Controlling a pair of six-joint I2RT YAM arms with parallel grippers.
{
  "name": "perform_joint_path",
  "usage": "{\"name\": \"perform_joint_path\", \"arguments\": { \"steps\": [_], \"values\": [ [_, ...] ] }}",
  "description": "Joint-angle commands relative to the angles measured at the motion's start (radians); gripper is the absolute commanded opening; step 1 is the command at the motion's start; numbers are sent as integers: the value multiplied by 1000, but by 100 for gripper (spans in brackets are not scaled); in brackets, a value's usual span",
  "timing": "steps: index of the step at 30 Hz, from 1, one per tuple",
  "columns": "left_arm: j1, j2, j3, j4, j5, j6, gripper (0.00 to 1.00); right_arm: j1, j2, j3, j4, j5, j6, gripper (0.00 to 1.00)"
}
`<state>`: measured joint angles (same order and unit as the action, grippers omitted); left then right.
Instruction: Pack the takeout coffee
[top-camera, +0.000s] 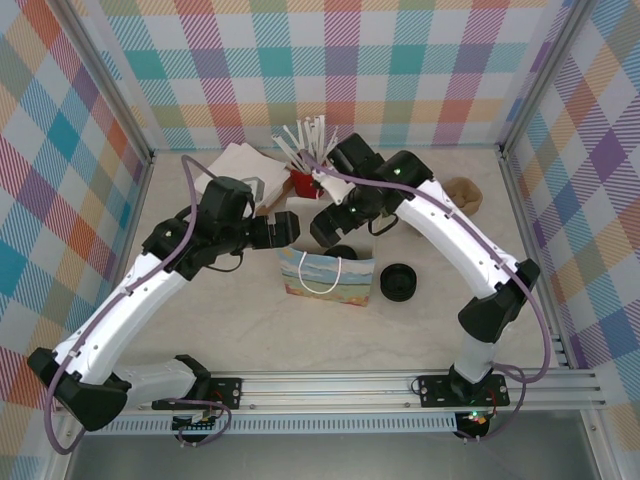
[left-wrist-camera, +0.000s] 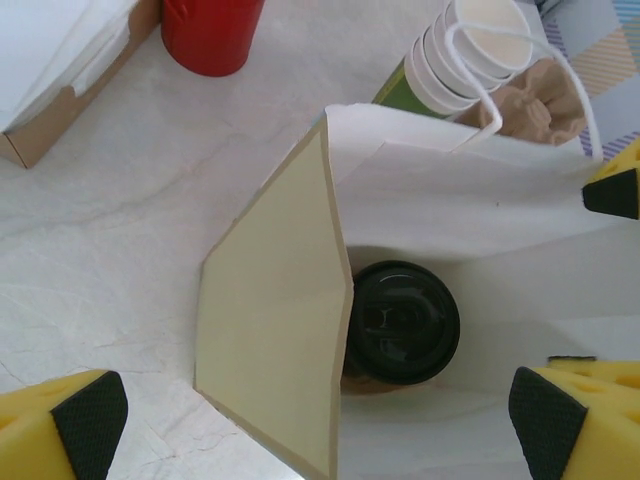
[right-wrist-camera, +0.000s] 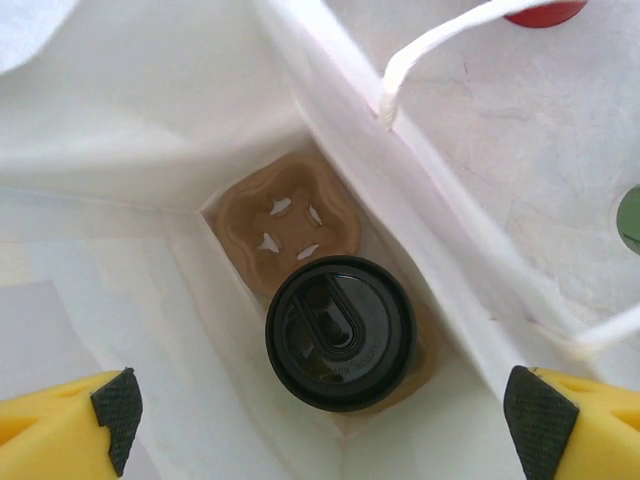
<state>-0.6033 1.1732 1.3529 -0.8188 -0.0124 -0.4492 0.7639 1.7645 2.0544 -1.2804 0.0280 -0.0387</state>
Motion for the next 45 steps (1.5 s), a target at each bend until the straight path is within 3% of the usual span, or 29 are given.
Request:
{"name": "perform_joint_path", "arguments": {
  "steps": [1,11,21,28,33,45],
  "values": [
    [11,-45,27,20,-39,-11,100,-12,-47,71,-39,0,32,93],
    [11,-107,20,3,-86,-23,100,-69,-68,195,-30,-5,92,86],
    [37,-55,97,-51,-131,-48,100,-156,-174,89,64,58,179,85],
    [229,89,203,-19,30,-39,100,-157,-371,-102,164,133,201,87],
    [343,224,276,23,99,-22,97,-158,-507,-214,227,105,215,88],
    [387,616,590,50,145,49,86,-158,-701,-436,357,109,192,89]
  ]
}}
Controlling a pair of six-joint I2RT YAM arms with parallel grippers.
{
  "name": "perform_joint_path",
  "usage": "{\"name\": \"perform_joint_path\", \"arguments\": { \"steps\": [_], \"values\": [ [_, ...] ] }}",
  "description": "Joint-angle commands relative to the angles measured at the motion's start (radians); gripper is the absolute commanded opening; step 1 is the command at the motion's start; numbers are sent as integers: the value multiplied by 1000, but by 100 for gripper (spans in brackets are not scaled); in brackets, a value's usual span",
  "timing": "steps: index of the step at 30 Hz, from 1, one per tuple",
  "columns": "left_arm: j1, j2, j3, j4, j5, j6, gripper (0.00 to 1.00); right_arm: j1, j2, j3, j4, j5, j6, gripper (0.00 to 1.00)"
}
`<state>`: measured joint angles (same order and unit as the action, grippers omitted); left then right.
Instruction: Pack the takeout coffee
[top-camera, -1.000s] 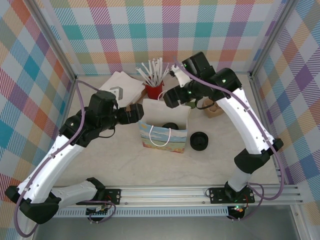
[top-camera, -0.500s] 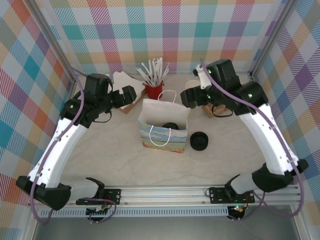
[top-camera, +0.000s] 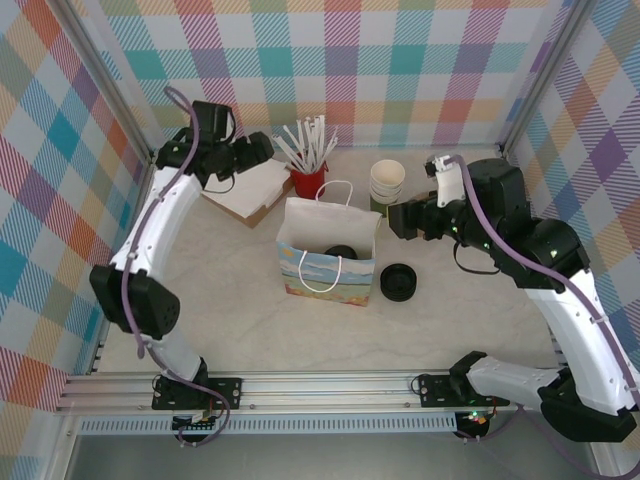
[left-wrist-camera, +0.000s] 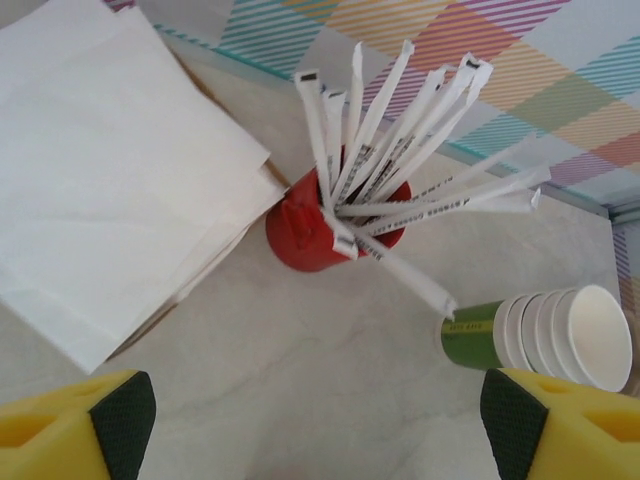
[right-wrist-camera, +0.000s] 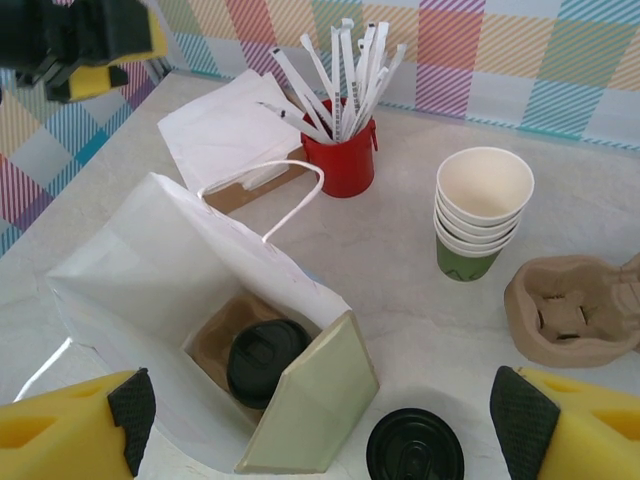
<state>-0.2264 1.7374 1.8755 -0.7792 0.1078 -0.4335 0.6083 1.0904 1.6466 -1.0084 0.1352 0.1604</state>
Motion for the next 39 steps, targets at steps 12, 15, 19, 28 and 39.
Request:
{"name": "perform_joint_path", "arguments": {
  "steps": [12,15,19,28,39],
  "values": [
    [10,396,409,-19,51,33,76,-2,-50,-100,166,-64,-66,93],
    [10,483,499,-37,59,32,72,-2,-34,-102,175,-68,-70,93],
    [10,581,616,-54,66,29,65,-2,-8,-108,179,-57,-67,93],
    [28,687,701,-26,88,3,56,-2,34,-119,194,-49,-69,93],
    [41,712,703,18,146,-19,39,-2,60,-114,195,-57,-75,94]
  ]
}}
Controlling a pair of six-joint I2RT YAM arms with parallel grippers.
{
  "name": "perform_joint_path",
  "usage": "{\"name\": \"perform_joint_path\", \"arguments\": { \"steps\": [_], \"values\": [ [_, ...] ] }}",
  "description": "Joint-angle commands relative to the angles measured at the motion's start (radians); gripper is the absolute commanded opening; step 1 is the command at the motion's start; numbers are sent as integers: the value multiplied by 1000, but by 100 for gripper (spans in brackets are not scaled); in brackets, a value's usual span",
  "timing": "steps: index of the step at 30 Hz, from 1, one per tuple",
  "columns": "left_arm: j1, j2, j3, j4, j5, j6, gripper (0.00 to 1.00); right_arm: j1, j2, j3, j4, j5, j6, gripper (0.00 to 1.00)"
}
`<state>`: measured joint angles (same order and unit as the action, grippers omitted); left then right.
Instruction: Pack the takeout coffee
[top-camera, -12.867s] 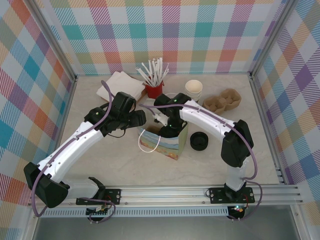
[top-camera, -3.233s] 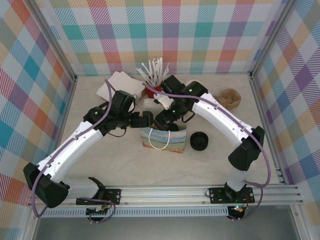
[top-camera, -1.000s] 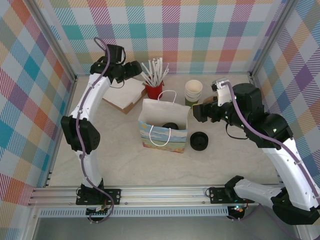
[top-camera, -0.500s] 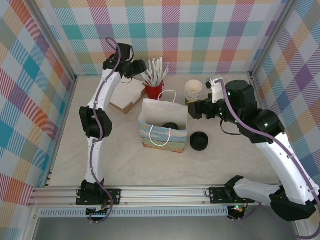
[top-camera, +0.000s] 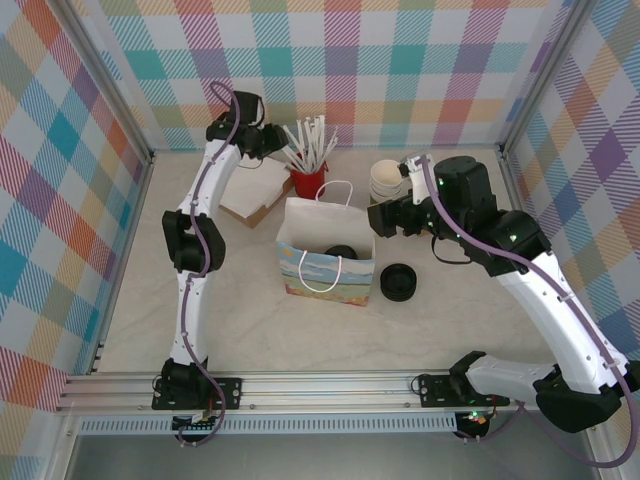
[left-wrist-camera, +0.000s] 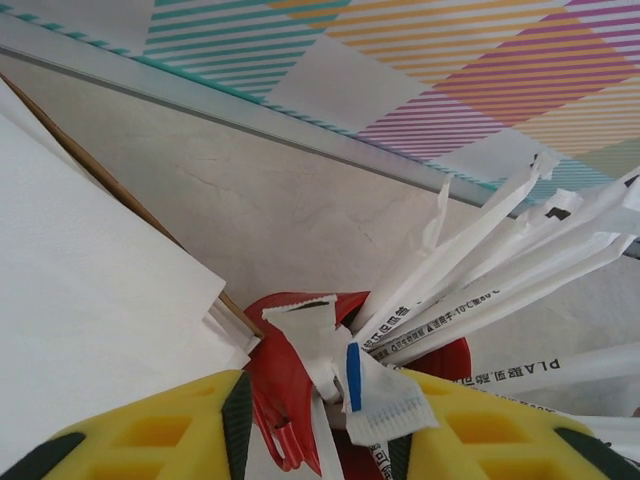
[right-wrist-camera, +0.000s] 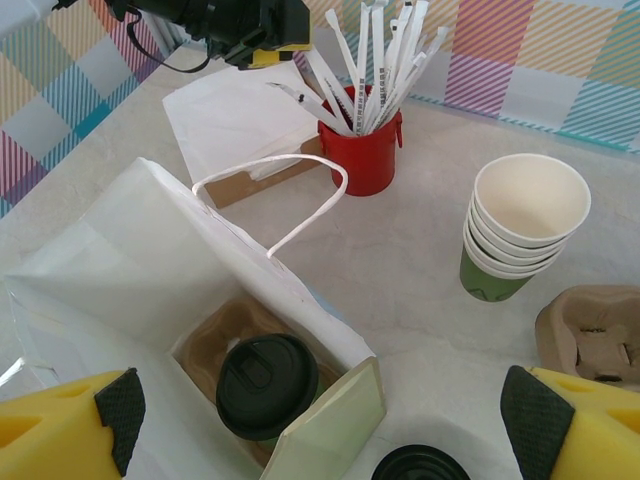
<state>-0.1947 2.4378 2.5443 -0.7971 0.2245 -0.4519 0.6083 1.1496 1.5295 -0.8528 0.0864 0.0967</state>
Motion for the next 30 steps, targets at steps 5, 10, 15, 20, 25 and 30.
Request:
{"name": "perform_joint_path", "arguments": {
  "steps": [5,10,15,20,25,30],
  "values": [
    [8,13,34,47,36,-2,32,-2,3,-2,39,-10,-13,94],
    [9,13,37,54,41,0,24,-2,6,-5,38,-16,-14,94],
    [9,17,47,62,45,10,16,-2,5,-11,40,-19,-14,94],
    [9,27,66,59,55,36,10,-2,0,-12,40,-19,-15,94],
    [9,17,88,34,68,72,7,-2,-7,-14,33,-8,-15,94],
    [9,-34,89,-4,70,117,7,-2,-14,-15,26,-4,-11,94]
  ]
}}
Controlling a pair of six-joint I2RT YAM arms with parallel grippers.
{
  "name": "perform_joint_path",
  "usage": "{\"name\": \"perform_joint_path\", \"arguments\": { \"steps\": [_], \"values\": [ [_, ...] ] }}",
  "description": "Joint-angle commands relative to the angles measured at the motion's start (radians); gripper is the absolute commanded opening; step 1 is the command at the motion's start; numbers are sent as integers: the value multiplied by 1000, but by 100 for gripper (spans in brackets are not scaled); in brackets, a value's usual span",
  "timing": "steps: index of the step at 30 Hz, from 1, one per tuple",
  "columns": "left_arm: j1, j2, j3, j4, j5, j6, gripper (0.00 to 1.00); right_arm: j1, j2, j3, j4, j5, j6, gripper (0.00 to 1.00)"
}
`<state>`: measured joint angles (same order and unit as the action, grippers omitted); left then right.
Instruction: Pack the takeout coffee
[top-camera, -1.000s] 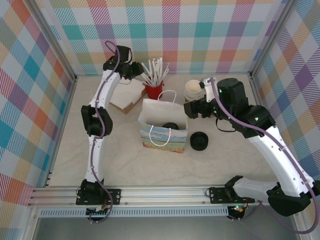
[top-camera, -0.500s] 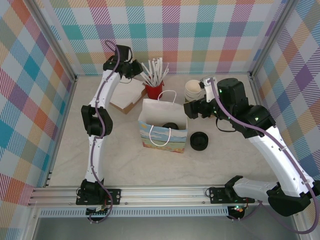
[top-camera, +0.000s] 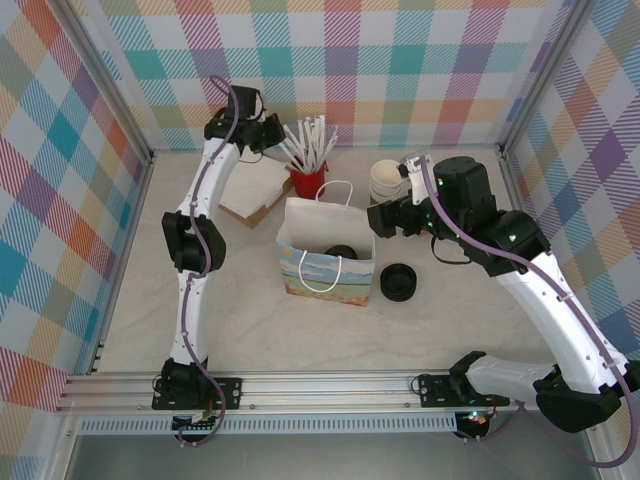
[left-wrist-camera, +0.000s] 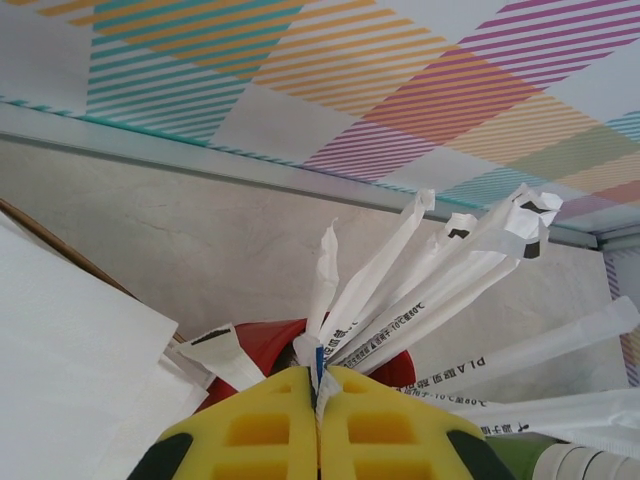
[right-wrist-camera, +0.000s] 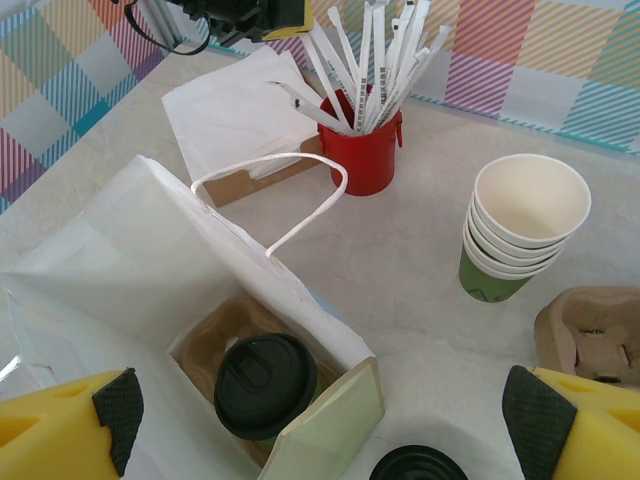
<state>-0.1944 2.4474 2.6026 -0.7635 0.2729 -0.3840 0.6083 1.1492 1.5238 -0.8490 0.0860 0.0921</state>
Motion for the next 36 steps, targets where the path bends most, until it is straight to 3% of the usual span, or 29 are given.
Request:
{"name": "perform_joint_path", "arguments": {
  "steps": [1,20,36],
  "values": [
    [9,-58,31,-47,20,58,7,-2,-15,-9,20,-1,-5,94],
    [8,-272,27,-117,-9,123,8,-2,-48,-7,-27,64,1,94],
    [6,-199,24,-151,18,150,11,-3,-48,-29,-22,72,-5,94]
  ]
}}
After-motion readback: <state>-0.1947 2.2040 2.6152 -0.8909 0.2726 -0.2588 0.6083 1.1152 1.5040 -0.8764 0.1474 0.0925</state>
